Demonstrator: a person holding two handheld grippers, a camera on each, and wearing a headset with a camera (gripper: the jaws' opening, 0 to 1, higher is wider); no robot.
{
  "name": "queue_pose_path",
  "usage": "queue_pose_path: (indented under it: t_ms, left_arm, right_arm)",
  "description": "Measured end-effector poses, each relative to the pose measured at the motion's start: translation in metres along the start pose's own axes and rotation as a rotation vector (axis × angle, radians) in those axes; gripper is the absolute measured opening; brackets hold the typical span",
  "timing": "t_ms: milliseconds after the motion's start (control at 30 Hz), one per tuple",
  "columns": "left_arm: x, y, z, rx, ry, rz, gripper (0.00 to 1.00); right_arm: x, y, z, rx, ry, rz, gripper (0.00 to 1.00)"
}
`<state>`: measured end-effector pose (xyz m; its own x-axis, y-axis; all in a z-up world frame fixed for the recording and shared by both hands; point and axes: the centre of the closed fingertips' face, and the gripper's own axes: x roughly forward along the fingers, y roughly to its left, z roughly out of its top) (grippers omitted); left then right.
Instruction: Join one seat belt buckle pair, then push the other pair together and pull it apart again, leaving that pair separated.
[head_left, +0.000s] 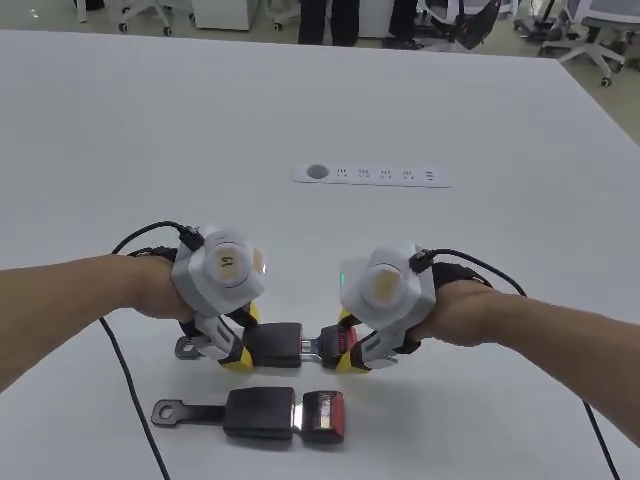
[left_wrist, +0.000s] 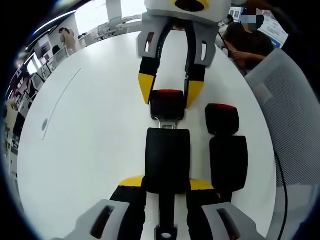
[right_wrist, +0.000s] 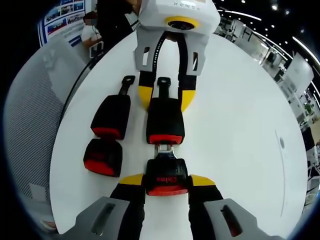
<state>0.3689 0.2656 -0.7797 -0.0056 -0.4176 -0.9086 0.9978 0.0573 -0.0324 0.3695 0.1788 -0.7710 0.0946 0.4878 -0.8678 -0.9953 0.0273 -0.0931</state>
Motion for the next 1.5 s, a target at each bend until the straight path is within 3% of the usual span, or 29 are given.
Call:
queue_pose_path:
  t_ms: [633,700,967,1500]
  left_arm:
    - [0.000,0.000,0.002,0.002,0.001,-0.002,0.32]
    - [0.003,0.004,-0.003,0.002,0.001,-0.001,0.32]
    - [0.000,-0.002,0.003,0.008,0.004,-0.002,0.32]
    - [0.000,0.001,0.001,0.008,-0.002,-0.001,0.32]
  right_arm:
    - [-0.012,0.000,-0.023,-0.016,0.047,0.015,0.29]
    - [-0.013,0.001,-0.026,-0.016,0.051,0.015,0.29]
    - [-0.020,0.003,-0.037,-0.009,0.075,0.017,0.30]
    - [-0.024,-0.002,-0.053,-0.015,0.088,0.020,0.30]
